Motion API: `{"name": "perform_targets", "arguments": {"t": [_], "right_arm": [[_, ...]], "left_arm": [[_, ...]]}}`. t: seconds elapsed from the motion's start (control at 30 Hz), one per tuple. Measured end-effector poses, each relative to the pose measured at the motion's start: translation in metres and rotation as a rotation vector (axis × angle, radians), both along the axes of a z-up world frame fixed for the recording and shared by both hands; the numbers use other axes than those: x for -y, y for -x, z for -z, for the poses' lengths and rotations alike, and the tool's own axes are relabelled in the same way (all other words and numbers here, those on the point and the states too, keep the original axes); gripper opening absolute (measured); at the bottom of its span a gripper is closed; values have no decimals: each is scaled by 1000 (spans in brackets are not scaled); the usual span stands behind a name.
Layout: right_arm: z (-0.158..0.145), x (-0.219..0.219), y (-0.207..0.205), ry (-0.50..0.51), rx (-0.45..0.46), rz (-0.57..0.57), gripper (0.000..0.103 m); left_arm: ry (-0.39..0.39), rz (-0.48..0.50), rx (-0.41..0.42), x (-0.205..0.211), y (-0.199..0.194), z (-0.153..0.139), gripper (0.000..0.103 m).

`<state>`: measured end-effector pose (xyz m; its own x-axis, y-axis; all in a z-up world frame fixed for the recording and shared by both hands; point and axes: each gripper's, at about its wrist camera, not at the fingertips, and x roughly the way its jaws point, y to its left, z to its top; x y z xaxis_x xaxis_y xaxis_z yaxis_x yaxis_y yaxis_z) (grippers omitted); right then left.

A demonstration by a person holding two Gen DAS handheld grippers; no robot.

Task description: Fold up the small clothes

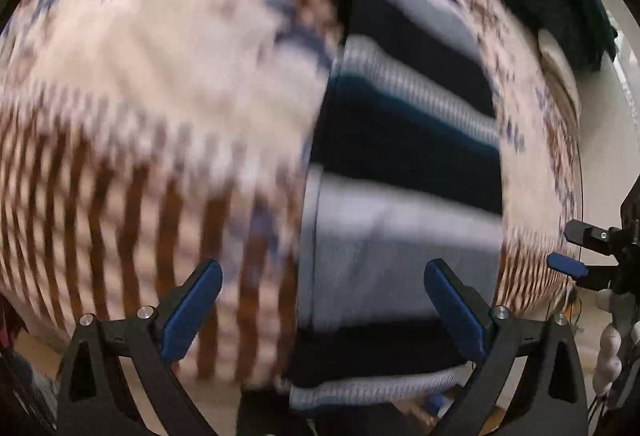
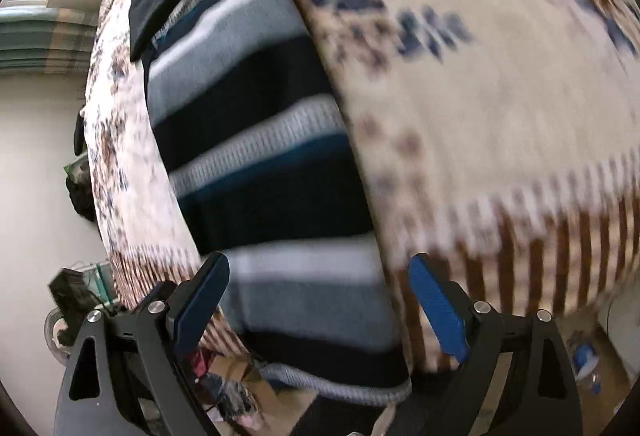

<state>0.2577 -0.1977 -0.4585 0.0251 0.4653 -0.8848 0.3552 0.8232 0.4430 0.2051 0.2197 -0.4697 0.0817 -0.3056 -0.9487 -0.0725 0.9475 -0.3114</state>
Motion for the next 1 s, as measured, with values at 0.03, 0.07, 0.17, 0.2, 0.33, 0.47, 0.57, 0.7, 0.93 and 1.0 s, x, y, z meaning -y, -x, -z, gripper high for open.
{"name": "perform_targets", "arguments": {"t": [0.03,0.07,0.17,0.2,0.33,0.47,0.57,0.7,0.93,1.0], "right_arm": [[1,1,16,-2,-16,-3,93],[5,2,32,-8,-34,-12,93],[32,1,70,-17,-98,-55,93],[42,1,79,-17,-116,-67,93],[85,-8,115,-113,-162,-91,93],[111,-24,129,-162,-159,-166,86],[123,-31,137,-147,-168,-225,77],[126,-31,146,-223,-150,-224,34],[107,-1,152,-343,-121,-89,16],[109,4,155,-338,-126,-95,18]], "left_arm": [[4,2,-13,1,10,3,103],[5,4,-30,2,20,10,103],[24,-8,-84,5,46,36,103],[24,-12,-103,7,52,46,103],[6,-8,-104,15,72,61,103],[43,-31,-114,19,86,66,103],[90,-47,-136,23,93,77,103],[192,-107,-129,23,101,80,86],[299,-155,-65,7,124,60,32],[290,-140,-65,7,126,61,32]]}}
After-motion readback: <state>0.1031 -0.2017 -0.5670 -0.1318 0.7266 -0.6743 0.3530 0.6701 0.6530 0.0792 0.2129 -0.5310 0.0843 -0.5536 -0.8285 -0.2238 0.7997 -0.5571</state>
